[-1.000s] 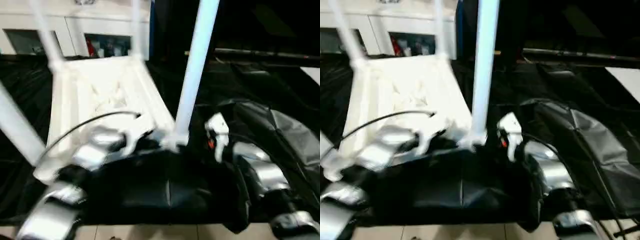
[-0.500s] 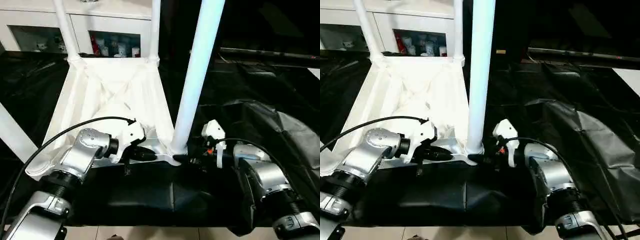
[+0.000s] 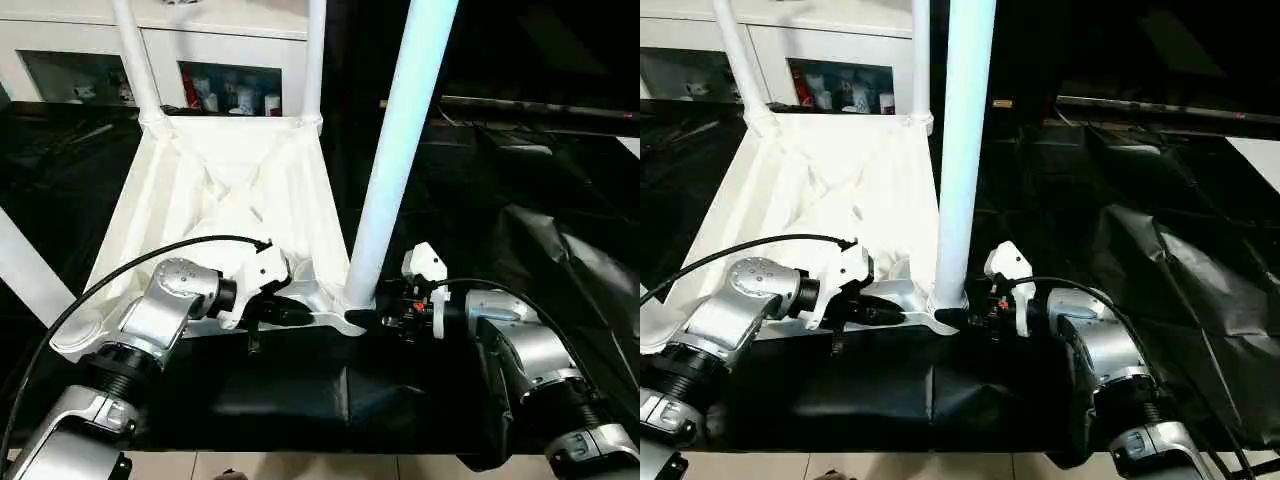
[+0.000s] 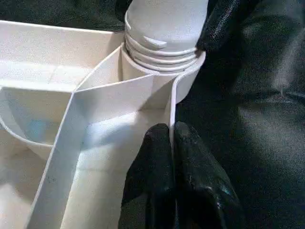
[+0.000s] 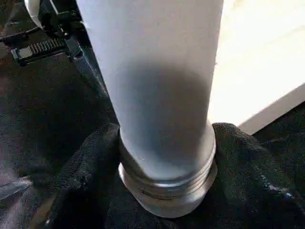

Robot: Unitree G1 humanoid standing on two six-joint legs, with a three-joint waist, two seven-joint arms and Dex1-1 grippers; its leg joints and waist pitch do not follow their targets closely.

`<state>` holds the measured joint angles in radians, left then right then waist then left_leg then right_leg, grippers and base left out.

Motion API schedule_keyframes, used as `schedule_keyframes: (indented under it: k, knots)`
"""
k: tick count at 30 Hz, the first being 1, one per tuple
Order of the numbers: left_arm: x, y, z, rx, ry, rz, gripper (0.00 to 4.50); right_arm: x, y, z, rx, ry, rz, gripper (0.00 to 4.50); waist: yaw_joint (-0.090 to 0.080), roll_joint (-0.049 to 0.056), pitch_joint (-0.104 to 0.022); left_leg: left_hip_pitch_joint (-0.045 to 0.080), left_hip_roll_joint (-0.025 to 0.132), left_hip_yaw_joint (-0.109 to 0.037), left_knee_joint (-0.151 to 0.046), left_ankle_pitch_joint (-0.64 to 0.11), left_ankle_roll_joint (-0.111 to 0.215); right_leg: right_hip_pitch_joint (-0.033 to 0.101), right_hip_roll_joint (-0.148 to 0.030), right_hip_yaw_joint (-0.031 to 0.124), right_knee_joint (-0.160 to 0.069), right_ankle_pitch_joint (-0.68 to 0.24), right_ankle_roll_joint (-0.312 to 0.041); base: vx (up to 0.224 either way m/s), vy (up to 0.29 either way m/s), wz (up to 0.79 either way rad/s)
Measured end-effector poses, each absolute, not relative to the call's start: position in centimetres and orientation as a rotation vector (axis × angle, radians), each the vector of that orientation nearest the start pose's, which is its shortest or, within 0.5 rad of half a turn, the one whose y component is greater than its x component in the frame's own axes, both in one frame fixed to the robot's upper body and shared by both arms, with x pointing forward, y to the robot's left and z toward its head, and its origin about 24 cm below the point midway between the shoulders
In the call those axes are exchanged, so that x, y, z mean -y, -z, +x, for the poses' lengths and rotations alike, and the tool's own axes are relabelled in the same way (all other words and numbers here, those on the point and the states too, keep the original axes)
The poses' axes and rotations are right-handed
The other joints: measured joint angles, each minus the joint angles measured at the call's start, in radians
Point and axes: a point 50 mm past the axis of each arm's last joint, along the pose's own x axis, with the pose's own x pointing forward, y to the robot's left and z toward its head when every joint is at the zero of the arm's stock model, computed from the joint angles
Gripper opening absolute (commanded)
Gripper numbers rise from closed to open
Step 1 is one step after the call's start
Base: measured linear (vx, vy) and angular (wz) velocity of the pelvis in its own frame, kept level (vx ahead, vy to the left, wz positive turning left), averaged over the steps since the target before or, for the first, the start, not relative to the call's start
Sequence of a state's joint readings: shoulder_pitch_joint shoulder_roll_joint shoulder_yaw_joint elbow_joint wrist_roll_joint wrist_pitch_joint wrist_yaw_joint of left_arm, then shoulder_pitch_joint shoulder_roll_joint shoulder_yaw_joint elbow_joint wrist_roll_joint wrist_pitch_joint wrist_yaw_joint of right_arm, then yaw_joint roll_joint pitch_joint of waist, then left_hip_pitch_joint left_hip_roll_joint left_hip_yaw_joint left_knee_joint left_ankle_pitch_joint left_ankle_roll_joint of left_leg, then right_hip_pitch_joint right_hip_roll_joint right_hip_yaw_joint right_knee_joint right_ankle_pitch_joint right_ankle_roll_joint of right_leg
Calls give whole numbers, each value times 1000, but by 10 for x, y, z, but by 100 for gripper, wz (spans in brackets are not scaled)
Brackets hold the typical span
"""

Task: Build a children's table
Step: Rotate leg to tighten

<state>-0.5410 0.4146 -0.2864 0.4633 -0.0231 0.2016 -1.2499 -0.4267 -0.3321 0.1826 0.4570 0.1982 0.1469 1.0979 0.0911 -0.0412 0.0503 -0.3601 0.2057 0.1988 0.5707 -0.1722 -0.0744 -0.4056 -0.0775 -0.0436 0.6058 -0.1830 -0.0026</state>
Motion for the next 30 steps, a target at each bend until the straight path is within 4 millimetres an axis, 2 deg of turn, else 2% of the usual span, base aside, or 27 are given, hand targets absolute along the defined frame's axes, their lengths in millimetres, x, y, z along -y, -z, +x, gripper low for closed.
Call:
schedule_keyframes:
  k: [3, 5, 7, 13, 16, 19, 21, 23, 26, 29, 30]
  knots:
    - [-138, -55, 308, -480, 1322, 356, 0, 135, -38, 299, -305, -1151, -51, 272, -2, -1, 0, 2, 0, 0, 1, 0, 0, 1, 0, 0, 1, 0, 0, 0, 0, 0]
    - [-129, -52, 316, -467, 1253, 360, 0, 132, -33, 304, -293, -1032, -35, 270, -4, -1, -1, 5, 0, 0, 2, 0, 0, 3, 0, 1, 2, 1, -1, 0, 0, 0]
    - [-113, -49, 327, -455, 1152, 359, 0, 129, -29, 313, -285, -836, -6, 270, -10, -1, -1, 9, -1, 0, 2, 0, -1, 5, 0, 2, 3, -1, 2, 0, 0, 0]
    - [-86, -45, 338, -458, 1034, 345, 0, 120, -24, 320, -287, -581, 48, 270, -6, 1, -6, 10, -2, -1, 2, 0, 0, 6, -1, 2, 2, -1, 3, 0, 0, 0]
    - [-81, -43, 340, -459, 1013, 345, 0, 116, -23, 321, -289, -515, 57, 270, -6, 3, -10, 10, -2, -2, 2, 0, 0, 7, -1, 3, 0, -1, 3, 0, 0, 0]
    - [-79, -43, 341, -453, 1018, 352, 0, 117, -23, 322, -274, -507, 52, 270, -5, 3, -11, 9, -3, -2, 2, 0, 0, 7, -1, 3, -2, -1, 3, 0, 0, 0]
    - [-79, -44, 341, -451, 1025, 353, 0, 118, -24, 322, -273, -514, 57, 326, -5, 4, -11, 9, -3, -2, 2, 0, 0, 7, -1, 3, -2, 0, 3, 0, 0, 0]
    - [-80, -45, 341, -451, 1038, 355, 0, 122, -24, 321, -272, -548, 66, 342, -4, 4, -11, 8, -2, -2, 1, 0, 0, 7, -1, 2, -2, 0, 3, 0, 0, 0]
    - [-87, -47, 340, -452, 1065, 360, 0, 129, -27, 319, -276, -635, 58, 375, -4, 4, -11, 7, -2, -2, -1, 0, 0, 5, -1, 1, -2, 0, 3, 0, 0, 0]
    - [-98, -48, 335, -439, 1131, 369, 0, 138, -33, 312, -296, -801, -2, 388, -2, 5, -10, 6, -1, -2, -5, 0, 0, 4, 0, -1, -2, 0, 3, 0, 0, 0]
    - [-102, -48, 334, -442, 1142, 372, 0, 138, -34, 311, -300, -832, -8, 405, -2, 5, -10, 6, 0, -2, -5, 0, 0, 4, 1, -2, -2, 1, 2, 0, 0, 0]
